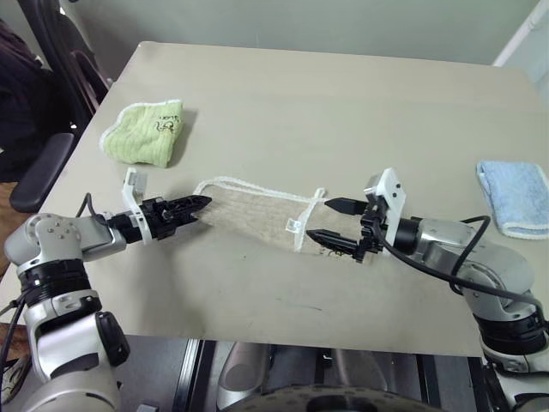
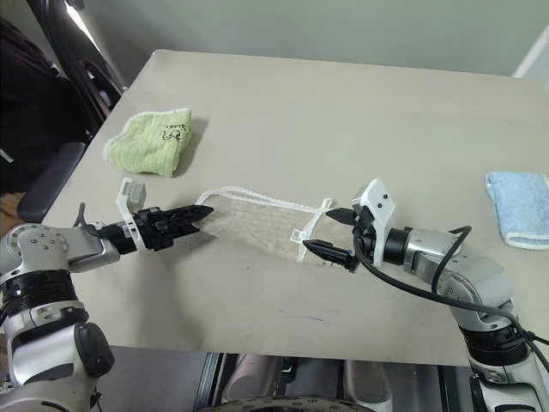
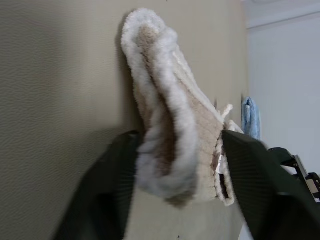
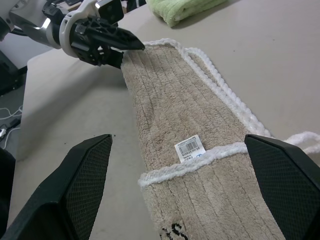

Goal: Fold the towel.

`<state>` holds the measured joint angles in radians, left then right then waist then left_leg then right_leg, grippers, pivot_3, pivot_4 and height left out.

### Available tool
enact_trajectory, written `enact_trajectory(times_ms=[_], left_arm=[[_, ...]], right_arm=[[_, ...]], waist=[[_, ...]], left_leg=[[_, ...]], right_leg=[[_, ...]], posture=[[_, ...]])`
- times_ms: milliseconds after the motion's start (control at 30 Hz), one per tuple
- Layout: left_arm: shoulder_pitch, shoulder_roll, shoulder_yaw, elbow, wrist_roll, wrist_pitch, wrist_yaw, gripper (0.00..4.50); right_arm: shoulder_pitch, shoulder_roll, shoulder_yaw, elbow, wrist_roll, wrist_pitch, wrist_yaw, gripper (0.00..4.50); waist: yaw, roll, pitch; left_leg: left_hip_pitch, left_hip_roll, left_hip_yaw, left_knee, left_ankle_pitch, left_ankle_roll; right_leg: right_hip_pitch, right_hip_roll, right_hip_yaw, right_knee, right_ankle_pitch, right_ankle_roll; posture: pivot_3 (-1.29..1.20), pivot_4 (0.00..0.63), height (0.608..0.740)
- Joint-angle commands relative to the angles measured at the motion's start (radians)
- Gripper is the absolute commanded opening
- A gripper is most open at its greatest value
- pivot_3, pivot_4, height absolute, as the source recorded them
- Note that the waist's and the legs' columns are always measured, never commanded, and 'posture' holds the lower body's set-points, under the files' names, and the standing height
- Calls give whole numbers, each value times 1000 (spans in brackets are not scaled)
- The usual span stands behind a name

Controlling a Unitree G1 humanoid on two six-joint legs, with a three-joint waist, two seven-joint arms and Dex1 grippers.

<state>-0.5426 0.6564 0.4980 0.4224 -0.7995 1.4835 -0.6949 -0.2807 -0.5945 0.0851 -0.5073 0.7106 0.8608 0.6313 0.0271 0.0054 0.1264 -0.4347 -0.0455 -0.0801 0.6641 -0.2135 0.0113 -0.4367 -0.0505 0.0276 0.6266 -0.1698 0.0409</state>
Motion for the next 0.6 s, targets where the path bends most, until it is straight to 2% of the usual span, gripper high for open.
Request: enact_trajectory(times_ms=[33, 133, 167, 467, 600], left_arm=[[3, 10, 27, -27, -17, -3, 2, 1301], [2, 5, 22, -34, -20, -3, 4, 254], [-1, 0, 21, -37, -22, -1, 6, 42], [-107, -46, 13, -107, -71, 22, 12, 10], [-168, -54, -90, -193, -93, 40, -21, 10]], right_arm=[[-1, -2, -28, -32, 0, -10, -6, 4500], [-2, -5, -29, -32, -2, -10, -6, 4500], [-2, -5, -29, -33, -2, -9, -6, 4500], [24, -38, -94, -86, 47, 26, 2, 4500], [50, -73, -147, -111, 69, 44, -7, 4500]], waist=[[0, 0, 0], [0, 0, 0], [0, 0, 0], [8, -4, 2], [7, -5, 2]], left_leg=[[0, 0, 0, 0, 0, 0], [0, 0, 0, 0, 0, 0], [0, 1, 0, 0, 0, 0], [-1, 0, 0, 0, 0, 0], [-1, 0, 0, 0, 0, 0]], right_leg=[[0, 0, 0, 0, 0, 0], [0, 1, 0, 0, 0, 0], [0, 1, 0, 0, 0, 0], [0, 1, 0, 0, 0, 0], [1, 1, 0, 0, 0, 0]], posture=[[0, 150, 733], [0, 150, 733], [0, 150, 733], [0, 150, 733], [0, 150, 733]])
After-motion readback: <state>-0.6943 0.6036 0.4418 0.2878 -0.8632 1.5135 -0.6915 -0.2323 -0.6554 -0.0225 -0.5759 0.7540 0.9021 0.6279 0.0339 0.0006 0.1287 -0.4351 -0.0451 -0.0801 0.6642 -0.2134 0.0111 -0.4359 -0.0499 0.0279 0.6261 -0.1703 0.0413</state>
